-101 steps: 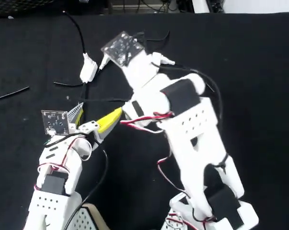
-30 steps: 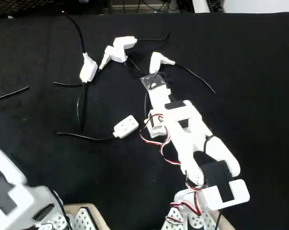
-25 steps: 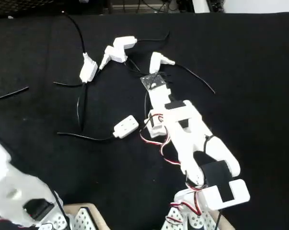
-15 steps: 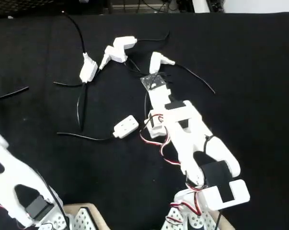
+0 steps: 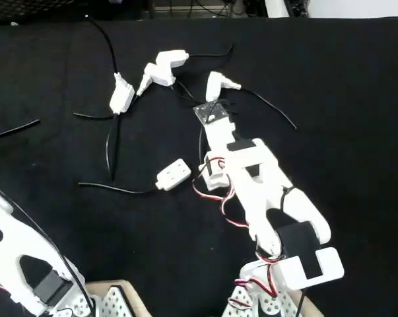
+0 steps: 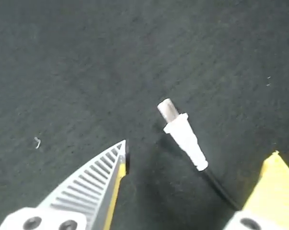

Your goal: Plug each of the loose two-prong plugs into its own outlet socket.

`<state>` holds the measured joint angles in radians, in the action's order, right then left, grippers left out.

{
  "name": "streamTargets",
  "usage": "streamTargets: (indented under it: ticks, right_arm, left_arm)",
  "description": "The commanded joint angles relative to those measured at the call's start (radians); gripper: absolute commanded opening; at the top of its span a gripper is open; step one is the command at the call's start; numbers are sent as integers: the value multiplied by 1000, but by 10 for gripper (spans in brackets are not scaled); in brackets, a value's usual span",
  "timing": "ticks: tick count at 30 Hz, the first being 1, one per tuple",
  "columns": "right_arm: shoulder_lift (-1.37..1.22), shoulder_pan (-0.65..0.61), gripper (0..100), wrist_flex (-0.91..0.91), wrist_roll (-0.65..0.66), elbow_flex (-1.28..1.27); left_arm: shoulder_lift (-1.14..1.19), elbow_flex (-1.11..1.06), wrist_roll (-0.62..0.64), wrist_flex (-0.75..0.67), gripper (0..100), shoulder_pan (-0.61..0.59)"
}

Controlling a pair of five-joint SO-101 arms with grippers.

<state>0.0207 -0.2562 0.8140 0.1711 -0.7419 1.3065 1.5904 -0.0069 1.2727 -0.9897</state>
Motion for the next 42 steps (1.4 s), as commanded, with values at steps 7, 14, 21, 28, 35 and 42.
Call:
streamTargets:
  ticks: [7, 14, 21, 28, 35, 42]
  right_arm:
    - [33, 6, 181, -8, -9, -2]
    - [33, 6, 181, -8, -9, -2]
    - [33, 6, 181, -8, -6, -2]
    - [31, 6, 181, -8, -6, -2]
    - [31, 6, 181, -8, -6, -2]
    - [28, 6, 181, -8, -5, 2]
  left_arm:
    - [97, 15, 0, -14, 414, 61]
    - [133, 15, 6, -78, 413, 76]
    - [133, 16, -2, -98, 203, 59]
    - [133, 16, -2, -98, 38, 50]
    - [124, 30, -120, -25, 29, 48]
    - [68, 76, -279, 318, 29, 124]
